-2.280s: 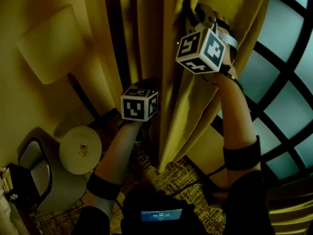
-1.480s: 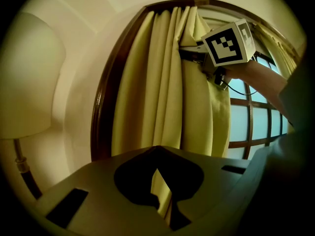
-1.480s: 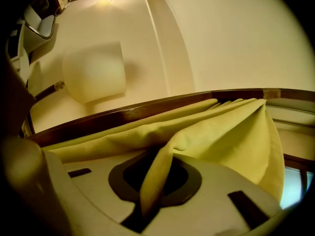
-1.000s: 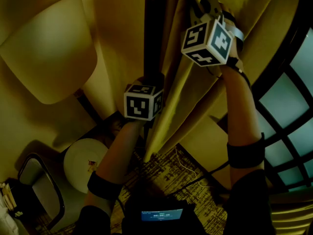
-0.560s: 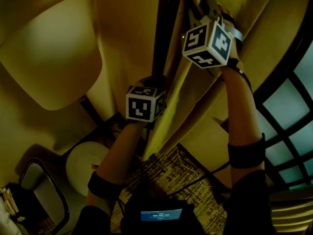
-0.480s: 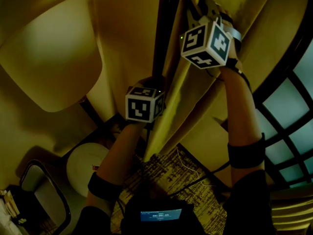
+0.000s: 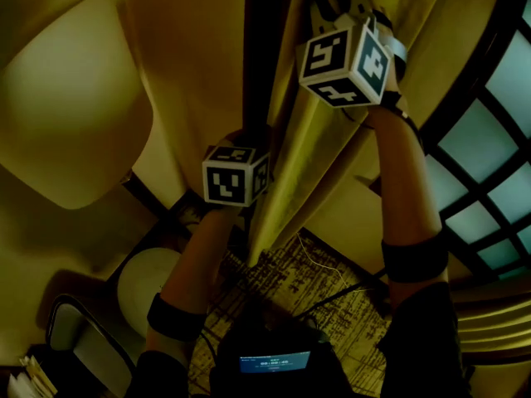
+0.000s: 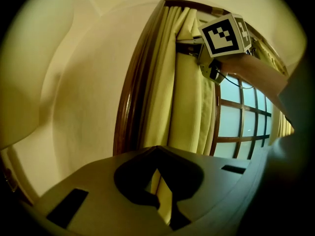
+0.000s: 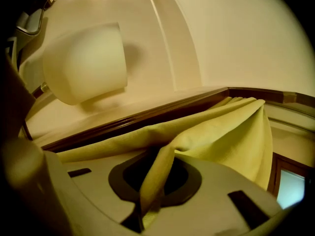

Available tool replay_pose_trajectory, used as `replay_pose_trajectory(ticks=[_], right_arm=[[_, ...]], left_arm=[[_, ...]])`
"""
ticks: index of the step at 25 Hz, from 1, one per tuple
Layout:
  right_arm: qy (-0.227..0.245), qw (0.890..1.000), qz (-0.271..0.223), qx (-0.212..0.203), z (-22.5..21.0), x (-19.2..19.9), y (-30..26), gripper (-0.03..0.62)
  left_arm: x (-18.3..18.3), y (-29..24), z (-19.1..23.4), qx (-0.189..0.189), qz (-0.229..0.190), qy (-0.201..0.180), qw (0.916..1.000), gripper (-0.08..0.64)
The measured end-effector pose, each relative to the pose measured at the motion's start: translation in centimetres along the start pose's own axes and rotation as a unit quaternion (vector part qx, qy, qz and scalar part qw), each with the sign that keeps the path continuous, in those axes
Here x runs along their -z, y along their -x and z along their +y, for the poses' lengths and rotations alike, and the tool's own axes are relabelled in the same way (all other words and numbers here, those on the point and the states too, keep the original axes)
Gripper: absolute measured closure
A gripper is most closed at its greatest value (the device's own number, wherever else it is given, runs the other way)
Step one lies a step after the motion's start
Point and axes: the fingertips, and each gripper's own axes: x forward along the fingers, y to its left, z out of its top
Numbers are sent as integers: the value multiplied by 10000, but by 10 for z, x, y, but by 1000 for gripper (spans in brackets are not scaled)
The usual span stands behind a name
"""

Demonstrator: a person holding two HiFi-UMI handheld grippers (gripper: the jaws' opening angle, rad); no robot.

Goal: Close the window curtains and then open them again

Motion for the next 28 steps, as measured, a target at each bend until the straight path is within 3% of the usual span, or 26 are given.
replay_pose_trajectory(ticks=[5,14,18,21,25,28], right_arm=[[-109,9996,186,174,-16,13,26,524],[-1204,9914,304,418,-55,69,114,423],[-1723,9829,331,558,-82,98,183,409],[-2009,9771,421,553,-94,120,250,405],[-2013,9758,775,365,-88,152,351,409],[-2256,9687,1023,179,-76,176,427,410]], left_arm=[[11,-7,-20,264,35,26,9996,559],[44,8,-81,383,167,-148,9990,559],[64,24,-123,349,155,-152,9992,559],[81,45,-178,443,246,-229,9985,559],[104,77,-241,495,254,-289,9980,559],[121,104,-287,501,264,-279,9980,559]])
